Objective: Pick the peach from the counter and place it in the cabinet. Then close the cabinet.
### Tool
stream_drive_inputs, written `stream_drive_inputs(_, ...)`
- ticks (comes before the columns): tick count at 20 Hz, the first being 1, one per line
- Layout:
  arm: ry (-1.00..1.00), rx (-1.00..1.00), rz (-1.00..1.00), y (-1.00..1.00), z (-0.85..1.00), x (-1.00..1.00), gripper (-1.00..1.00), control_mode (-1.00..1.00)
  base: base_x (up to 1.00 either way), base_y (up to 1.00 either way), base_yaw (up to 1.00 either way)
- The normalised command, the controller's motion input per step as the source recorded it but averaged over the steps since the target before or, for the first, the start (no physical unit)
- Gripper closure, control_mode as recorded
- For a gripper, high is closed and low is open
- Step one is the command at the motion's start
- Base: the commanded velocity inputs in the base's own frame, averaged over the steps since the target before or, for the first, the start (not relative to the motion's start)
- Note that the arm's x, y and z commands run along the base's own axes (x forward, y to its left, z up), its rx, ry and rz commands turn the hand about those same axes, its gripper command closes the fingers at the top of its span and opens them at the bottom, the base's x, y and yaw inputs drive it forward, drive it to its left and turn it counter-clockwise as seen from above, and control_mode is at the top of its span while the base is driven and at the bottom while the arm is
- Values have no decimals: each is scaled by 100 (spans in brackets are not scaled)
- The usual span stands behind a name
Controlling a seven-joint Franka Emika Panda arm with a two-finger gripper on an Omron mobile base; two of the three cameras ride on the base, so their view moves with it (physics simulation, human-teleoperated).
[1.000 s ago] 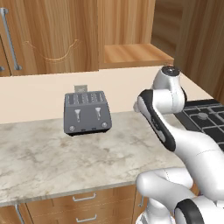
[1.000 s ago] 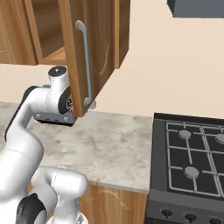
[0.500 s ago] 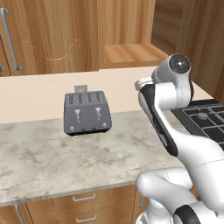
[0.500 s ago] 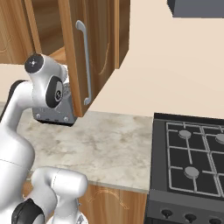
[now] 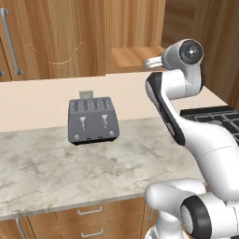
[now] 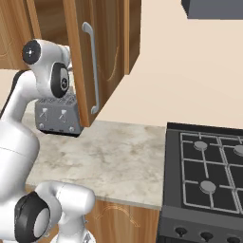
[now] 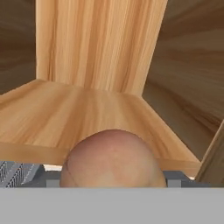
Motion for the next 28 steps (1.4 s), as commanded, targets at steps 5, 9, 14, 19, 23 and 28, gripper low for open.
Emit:
stream_drive_inputs(5,4,0,-4,0,25,95,100,-100,0,0,0)
stream_drive_inputs(9,17,0,0,0,-12,100,100,-100,0,0,0)
stream_drive_inputs(14,8,0,0,0,-19,100,100,-100,0,0,0)
stream_drive_inputs(19,3,0,0,0,-28,85,-100,-100,0,0,0)
stream_drive_inputs(23,-4,0,0,0,4,3,-100,-100,0,0,0)
stream_drive_inputs(28,-4,0,0,5,7,-40,-100,-100,0,0,0)
